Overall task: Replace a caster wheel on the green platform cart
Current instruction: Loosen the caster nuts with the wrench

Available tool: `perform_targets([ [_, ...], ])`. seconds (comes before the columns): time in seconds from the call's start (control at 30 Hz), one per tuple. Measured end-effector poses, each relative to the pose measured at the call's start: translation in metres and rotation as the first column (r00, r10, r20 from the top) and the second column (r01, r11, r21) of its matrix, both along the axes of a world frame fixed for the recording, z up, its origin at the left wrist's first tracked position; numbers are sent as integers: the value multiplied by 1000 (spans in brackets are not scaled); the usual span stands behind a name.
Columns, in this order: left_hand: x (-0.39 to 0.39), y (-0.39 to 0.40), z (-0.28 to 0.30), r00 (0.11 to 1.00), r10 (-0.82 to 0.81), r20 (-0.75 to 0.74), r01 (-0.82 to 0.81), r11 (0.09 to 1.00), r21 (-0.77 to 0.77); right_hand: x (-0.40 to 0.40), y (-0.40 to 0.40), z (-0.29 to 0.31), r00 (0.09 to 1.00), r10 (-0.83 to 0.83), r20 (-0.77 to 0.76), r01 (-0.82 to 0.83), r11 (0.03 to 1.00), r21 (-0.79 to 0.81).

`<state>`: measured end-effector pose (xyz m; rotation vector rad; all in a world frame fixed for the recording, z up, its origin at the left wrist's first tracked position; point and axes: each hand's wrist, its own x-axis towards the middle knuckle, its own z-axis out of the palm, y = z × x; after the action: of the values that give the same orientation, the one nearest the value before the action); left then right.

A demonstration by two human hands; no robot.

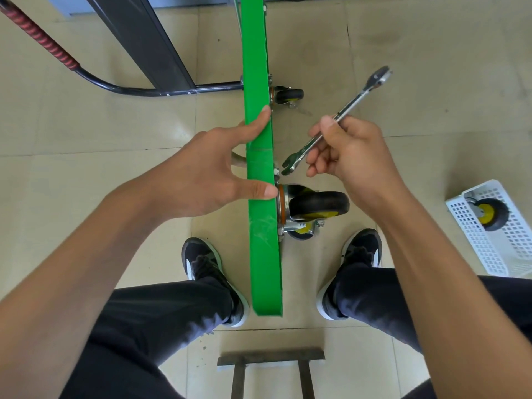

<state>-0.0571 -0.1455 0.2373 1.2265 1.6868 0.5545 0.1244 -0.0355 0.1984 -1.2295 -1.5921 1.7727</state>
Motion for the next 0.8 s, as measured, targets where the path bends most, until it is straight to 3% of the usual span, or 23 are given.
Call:
perform_targets([
  [0.13, 0, 1, -1, 1000, -1, 2, 1, 1000, 1, -11, 17, 7, 991, 136, 16, -134, 985, -111],
  [0.47, 1, 1, -2, 999, 25, 28, -26, 999, 33, -38, 35, 20, 889, 418, 186, -409, 909, -85],
  [0.7, 1, 1, -2, 999, 20, 26, -21, 999, 44, -43, 23, 19, 846, 428, 318, -486, 864, 131],
  [0.8, 0, 1, -2, 1000, 7, 9, -7, 999, 33, -33, 6, 15, 888, 336, 313, -419, 873, 251],
])
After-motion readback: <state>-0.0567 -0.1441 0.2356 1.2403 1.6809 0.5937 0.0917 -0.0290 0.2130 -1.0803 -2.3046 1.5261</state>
